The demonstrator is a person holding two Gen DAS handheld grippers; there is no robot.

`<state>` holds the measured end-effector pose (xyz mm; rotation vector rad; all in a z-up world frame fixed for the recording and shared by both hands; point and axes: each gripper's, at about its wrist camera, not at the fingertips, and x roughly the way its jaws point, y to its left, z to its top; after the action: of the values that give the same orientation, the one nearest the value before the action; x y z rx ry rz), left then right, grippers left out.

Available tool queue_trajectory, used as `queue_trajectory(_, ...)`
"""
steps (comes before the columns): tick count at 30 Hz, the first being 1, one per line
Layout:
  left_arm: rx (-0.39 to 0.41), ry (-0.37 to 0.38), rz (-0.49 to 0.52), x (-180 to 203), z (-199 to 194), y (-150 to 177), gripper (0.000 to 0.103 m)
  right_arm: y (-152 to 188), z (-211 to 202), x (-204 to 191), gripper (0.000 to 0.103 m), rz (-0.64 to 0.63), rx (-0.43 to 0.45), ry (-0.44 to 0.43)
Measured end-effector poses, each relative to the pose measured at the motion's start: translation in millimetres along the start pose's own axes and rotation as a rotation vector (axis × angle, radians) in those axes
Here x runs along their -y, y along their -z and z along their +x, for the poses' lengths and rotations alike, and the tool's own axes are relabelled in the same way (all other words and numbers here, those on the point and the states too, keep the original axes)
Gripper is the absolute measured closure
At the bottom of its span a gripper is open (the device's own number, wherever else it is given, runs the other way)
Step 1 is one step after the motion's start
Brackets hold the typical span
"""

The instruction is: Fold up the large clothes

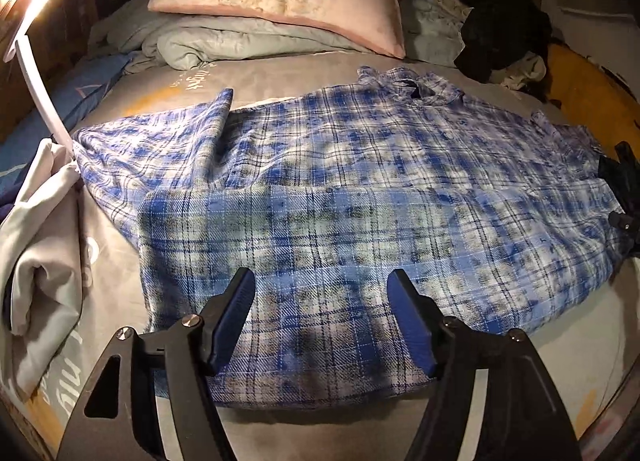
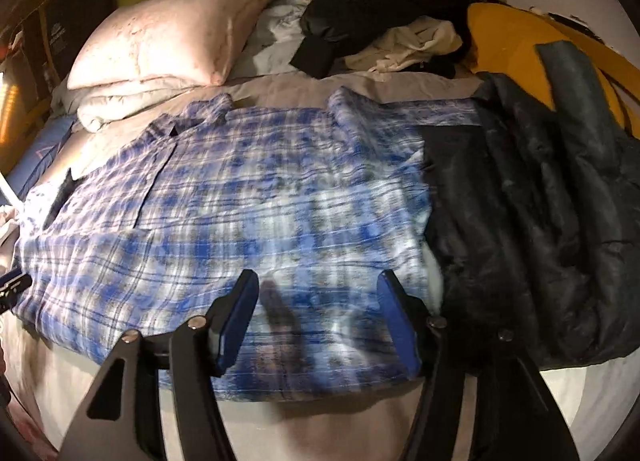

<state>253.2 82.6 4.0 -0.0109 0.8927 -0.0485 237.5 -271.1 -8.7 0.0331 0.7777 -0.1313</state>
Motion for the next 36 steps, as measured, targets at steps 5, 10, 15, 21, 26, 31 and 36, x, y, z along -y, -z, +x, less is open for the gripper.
queue_trajectory(5, 0.041, -0.007, -0.028, -16.2, -11.2, -8.0, 0.027, 1.0, -4.3, -15.2, 0.020, -0.043, 0.011, -0.018)
queue_trajectory(10, 0.034, 0.056, -0.129, -40.7, -15.5, -13.7, 0.022, -0.3, -15.1, -18.7, 0.000, -0.048, 0.081, 0.020)
queue_trajectory(15, 0.062, 0.036, -0.137, -56.5, -25.8, -24.4, 0.012, -2.6, -16.6, -13.8, 0.000, -0.022, 0.087, 0.023)
queue_trajectory(21, 0.201, -0.005, -0.124, -92.6, -54.3, -56.3, 0.000, -4.0, -16.3, -10.8, 0.000, -0.008, 0.078, 0.022)
queue_trajectory(26, 0.216, -0.019, -0.167, -128.0, -58.0, -76.5, 0.000, -4.8, -16.4, -14.7, 0.000, -0.027, 0.080, 0.002)
queue_trajectory(31, 0.079, 0.058, -0.303, -152.5, -20.6, -68.4, 0.007, -4.7, -12.4, -24.4, 0.000, -0.049, 0.063, -0.017)
queue_trajectory(36, -0.033, 0.057, -0.384, -157.7, 9.5, -55.2, 0.026, -0.4, -11.5, -38.5, 0.000, -0.100, 0.047, -0.035)
